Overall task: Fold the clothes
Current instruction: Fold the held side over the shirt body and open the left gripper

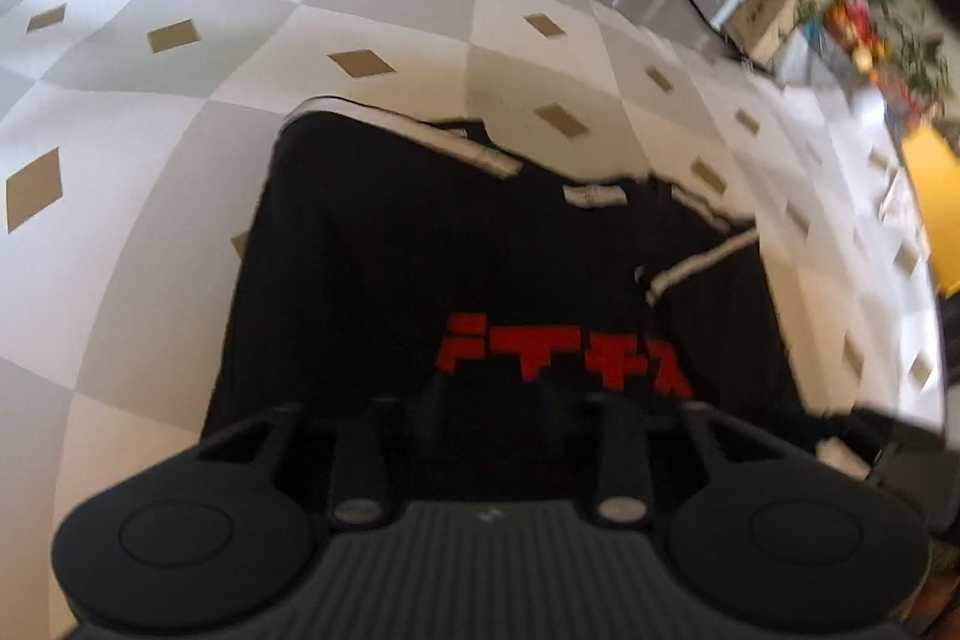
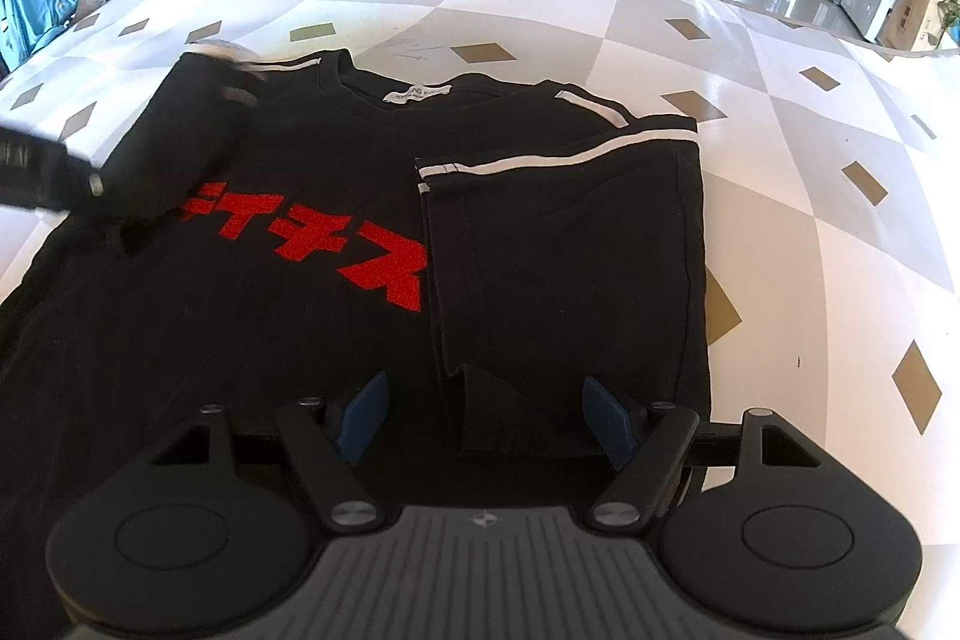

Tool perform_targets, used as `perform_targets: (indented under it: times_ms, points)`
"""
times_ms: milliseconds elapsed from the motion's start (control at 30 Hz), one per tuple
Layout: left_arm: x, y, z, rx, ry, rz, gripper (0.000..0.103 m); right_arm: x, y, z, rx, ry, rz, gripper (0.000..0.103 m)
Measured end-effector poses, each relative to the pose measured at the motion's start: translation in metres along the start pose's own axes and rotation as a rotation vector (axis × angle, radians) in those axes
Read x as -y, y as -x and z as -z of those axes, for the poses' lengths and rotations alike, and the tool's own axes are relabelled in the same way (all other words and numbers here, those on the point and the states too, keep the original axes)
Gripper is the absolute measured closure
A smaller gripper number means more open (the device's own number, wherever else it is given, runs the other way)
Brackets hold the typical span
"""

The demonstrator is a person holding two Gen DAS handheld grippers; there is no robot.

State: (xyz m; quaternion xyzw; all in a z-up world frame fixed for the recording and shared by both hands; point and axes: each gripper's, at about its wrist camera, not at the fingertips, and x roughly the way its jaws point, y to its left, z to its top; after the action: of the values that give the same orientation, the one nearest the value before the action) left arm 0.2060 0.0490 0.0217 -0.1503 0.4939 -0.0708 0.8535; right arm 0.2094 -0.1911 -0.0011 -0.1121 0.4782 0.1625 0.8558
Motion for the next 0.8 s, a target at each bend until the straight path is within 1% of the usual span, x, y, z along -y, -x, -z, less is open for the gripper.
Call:
perform_targets:
  times_ms: [33, 100, 133, 167, 200, 400, 500, 533, 567, 633, 800]
  points:
    - [0.002, 0.001, 0.001, 0.008, -0.01, -0.008, 0.05, 0.0, 0.0, 0.0, 0.0, 0.0, 0.0, 0.031]
    - [0.001, 0.006, 0.0, 0.024, -0.011, -0.017, 0.044, 0.0, 0.0, 0.0, -0.001, 0.0, 0.0, 0.031]
    - [-0.001, 0.008, -0.001, 0.032, -0.003, -0.02, 0.038, 0.0, 0.0, 0.0, -0.001, 0.0, 0.0, 0.031]
    - [-0.003, 0.01, -0.002, 0.041, 0.009, -0.025, 0.028, 0.0, 0.0, 0.0, -0.001, -0.001, 0.0, 0.031]
    - [-0.006, 0.012, -0.003, 0.049, 0.025, -0.035, 0.025, 0.0, 0.0, -0.001, -0.002, -0.001, 0.001, 0.031]
    - [-0.027, 0.008, -0.011, 0.074, 0.096, -0.112, 0.021, 0.002, 0.0, -0.002, -0.001, 0.004, -0.003, 0.031]
    - [-0.04, 0.009, -0.017, 0.098, 0.157, -0.129, 0.019, 0.001, 0.0, -0.002, 0.0, 0.003, -0.002, 0.03]
    - [-0.045, 0.01, -0.02, 0.113, 0.175, -0.14, 0.016, 0.001, 0.0, -0.002, 0.001, 0.003, -0.002, 0.03]
    - [-0.048, 0.01, -0.023, 0.131, 0.191, -0.154, 0.011, 0.001, -0.001, -0.001, 0.002, 0.003, -0.002, 0.03]
    - [-0.054, 0.011, -0.029, 0.164, 0.216, -0.196, 0.004, 0.001, -0.001, -0.001, 0.004, 0.003, -0.002, 0.03]
    - [-0.064, 0.0, -0.041, 0.182, 0.217, -0.307, 0.003, 0.001, 0.001, 0.002, 0.011, 0.012, -0.008, 0.03]
